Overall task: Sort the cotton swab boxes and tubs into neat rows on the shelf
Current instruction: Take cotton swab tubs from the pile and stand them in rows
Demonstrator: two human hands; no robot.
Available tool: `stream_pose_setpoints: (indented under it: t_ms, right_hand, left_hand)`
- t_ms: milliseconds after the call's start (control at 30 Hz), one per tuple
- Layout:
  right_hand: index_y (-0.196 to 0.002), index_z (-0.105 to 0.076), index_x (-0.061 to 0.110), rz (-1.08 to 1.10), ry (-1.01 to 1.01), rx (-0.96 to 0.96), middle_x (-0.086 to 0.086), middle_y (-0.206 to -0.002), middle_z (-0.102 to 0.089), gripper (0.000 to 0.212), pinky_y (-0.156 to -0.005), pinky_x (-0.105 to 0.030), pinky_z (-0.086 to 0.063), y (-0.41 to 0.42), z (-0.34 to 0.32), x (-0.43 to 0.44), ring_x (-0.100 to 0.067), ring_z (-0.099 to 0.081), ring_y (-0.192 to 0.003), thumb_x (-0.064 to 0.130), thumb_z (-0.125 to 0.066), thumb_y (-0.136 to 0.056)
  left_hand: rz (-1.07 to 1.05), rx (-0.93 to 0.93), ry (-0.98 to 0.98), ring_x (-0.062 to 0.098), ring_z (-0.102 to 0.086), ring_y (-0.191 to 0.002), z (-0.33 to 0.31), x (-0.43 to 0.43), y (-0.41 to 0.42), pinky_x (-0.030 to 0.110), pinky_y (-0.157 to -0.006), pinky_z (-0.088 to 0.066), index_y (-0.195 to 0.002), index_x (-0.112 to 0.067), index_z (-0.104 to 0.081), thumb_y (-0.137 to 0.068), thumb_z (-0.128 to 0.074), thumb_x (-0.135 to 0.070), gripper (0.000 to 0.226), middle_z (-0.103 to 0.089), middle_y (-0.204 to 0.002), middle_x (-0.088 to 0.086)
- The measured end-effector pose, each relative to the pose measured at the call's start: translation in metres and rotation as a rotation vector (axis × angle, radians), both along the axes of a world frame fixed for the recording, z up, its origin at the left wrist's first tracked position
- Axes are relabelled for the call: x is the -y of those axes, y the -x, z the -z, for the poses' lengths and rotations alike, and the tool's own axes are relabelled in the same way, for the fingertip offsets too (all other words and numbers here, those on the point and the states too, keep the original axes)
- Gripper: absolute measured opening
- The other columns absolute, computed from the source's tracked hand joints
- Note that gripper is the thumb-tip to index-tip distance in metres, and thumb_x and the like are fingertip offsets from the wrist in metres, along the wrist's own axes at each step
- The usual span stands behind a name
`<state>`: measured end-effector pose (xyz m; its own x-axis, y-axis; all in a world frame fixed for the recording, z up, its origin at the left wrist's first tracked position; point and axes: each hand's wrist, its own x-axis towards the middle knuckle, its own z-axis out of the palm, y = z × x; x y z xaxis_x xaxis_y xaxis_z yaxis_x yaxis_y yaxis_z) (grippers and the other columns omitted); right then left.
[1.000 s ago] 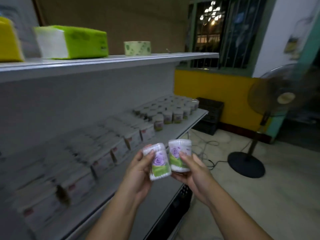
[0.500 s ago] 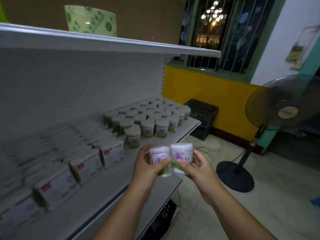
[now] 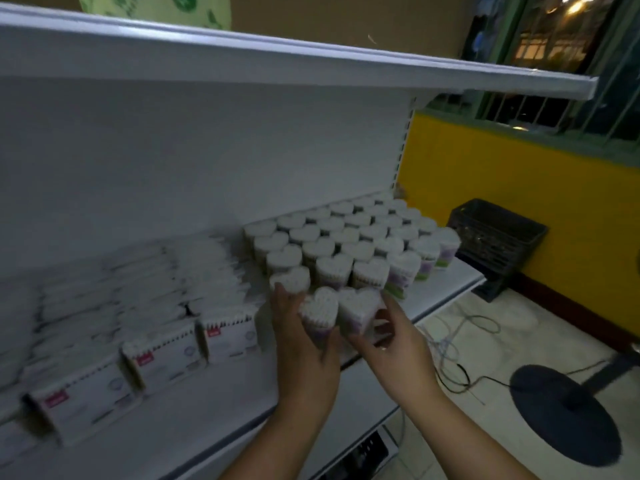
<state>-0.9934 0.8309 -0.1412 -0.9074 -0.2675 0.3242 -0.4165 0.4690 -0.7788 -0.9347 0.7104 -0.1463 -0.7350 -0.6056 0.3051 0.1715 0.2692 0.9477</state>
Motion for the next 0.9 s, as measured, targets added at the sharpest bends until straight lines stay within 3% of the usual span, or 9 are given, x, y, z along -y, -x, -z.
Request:
stream_pose_setpoints:
  t_ms: [67, 133, 233, 300, 400, 500, 700, 767, 900]
  right_hand:
    - [-0.141, -0.032, 0.042, -0.014, -0.111, -0.118, 0.021, -0.119, -0.049, 0.08, -0.07, -0.021, -0.051, 0.007, 0.002, -0.005, -0.003, -0.053, -0.103, 0.056, -0.07, -0.072]
    - [-0.144, -0.034, 0.03, -0.011, -0.232, -0.239, 0.003, -0.127, -0.048, 0.083, -0.067, -0.028, -0.053, 0.015, 0.004, -0.009, -0.016, -0.054, -0.107, 0.057, -0.068, -0.073]
    - [-0.14, -0.042, 0.024, -0.061, -0.235, -0.347, -0.003, -0.122, -0.055, 0.075, -0.06, -0.032, -0.055, 0.025, -0.002, -0.012, -0.02, -0.06, -0.099, 0.061, -0.062, -0.077]
    - [-0.125, -0.056, 0.021, -0.13, -0.194, -0.455, -0.003, -0.108, -0.062, 0.057, -0.055, -0.029, -0.053, 0.031, -0.007, -0.013, -0.021, -0.065, -0.088, 0.055, -0.055, -0.079]
    - [-0.107, -0.065, 0.015, -0.204, -0.217, -0.596, -0.004, -0.087, -0.066, 0.042, -0.047, -0.025, -0.048, 0.041, -0.012, -0.01, -0.024, -0.066, -0.07, 0.043, -0.062, -0.075]
    - [-0.104, -0.069, 0.012, -0.243, -0.233, -0.624, 0.001, -0.069, -0.065, 0.045, -0.043, -0.019, -0.042, 0.051, -0.015, -0.007, -0.019, -0.062, -0.056, 0.032, -0.083, -0.066]
    - [-0.104, -0.07, 0.011, -0.299, -0.232, -0.627, 0.003, -0.062, -0.067, 0.048, -0.037, -0.02, -0.041, 0.063, -0.022, -0.005, -0.016, -0.062, -0.049, 0.036, -0.084, -0.065]
    - [-0.103, -0.07, 0.011, -0.308, -0.223, -0.613, 0.003, -0.06, -0.067, 0.048, -0.035, -0.023, -0.044, 0.062, -0.023, -0.005, -0.018, -0.062, -0.048, 0.035, -0.085, -0.065]
    - [-0.113, -0.067, 0.009, -0.306, -0.228, -0.596, -0.001, -0.074, -0.07, 0.055, -0.043, -0.025, -0.046, 0.061, -0.024, -0.009, -0.019, -0.066, -0.059, 0.044, -0.078, -0.071]
  left_hand:
    - [-0.043, -0.016, 0.029, 0.006, -0.021, -0.141, -0.001, 0.0, 0.002, 0.03, -0.114, -0.028, -0.148, -0.03, -0.012, -0.087, -0.062, -0.021, 0.079, -0.013, -0.155, -0.014]
    - [-0.102, -0.026, 0.031, 0.001, -0.03, -0.135, -0.005, -0.001, 0.004, 0.021, -0.108, -0.033, -0.144, -0.035, -0.017, -0.086, -0.064, -0.022, 0.076, -0.026, -0.149, -0.013]
    - [-0.128, -0.065, -0.049, -0.02, -0.043, -0.111, -0.018, -0.005, 0.01, 0.001, -0.086, -0.038, -0.121, -0.063, -0.024, -0.081, -0.071, -0.021, 0.075, -0.041, -0.123, -0.039]
    - [-0.14, -0.099, -0.022, -0.02, -0.05, -0.103, -0.025, -0.002, 0.019, 0.002, -0.079, -0.044, -0.113, -0.066, -0.033, -0.078, -0.075, -0.017, 0.073, -0.048, -0.112, -0.046]
    - [-0.158, -0.113, 0.075, -0.005, -0.058, -0.105, -0.034, 0.003, 0.029, 0.022, -0.087, -0.052, -0.117, -0.045, -0.051, -0.077, -0.076, -0.009, 0.059, -0.06, -0.114, -0.025]
    - [-0.149, -0.111, 0.063, 0.006, -0.057, -0.115, -0.023, 0.007, 0.033, 0.033, -0.095, -0.05, -0.128, -0.02, -0.05, -0.073, -0.08, -0.011, 0.063, -0.058, -0.126, -0.006]
    - [-0.165, -0.009, 0.146, 0.016, -0.048, -0.126, -0.01, 0.011, 0.038, 0.043, -0.102, -0.043, -0.138, -0.015, -0.04, -0.073, -0.081, -0.02, 0.077, -0.045, -0.139, 0.005]
    - [-0.169, -0.008, 0.147, 0.013, -0.048, -0.127, -0.012, 0.01, 0.04, 0.039, -0.103, -0.044, -0.138, -0.016, -0.038, -0.072, -0.081, -0.023, 0.079, -0.045, -0.139, 0.003]
    - [-0.205, -0.045, 0.048, -0.013, -0.052, -0.109, -0.009, 0.013, 0.035, 0.008, -0.085, -0.045, -0.126, -0.039, -0.038, -0.066, -0.084, -0.012, 0.08, -0.052, -0.122, -0.024]
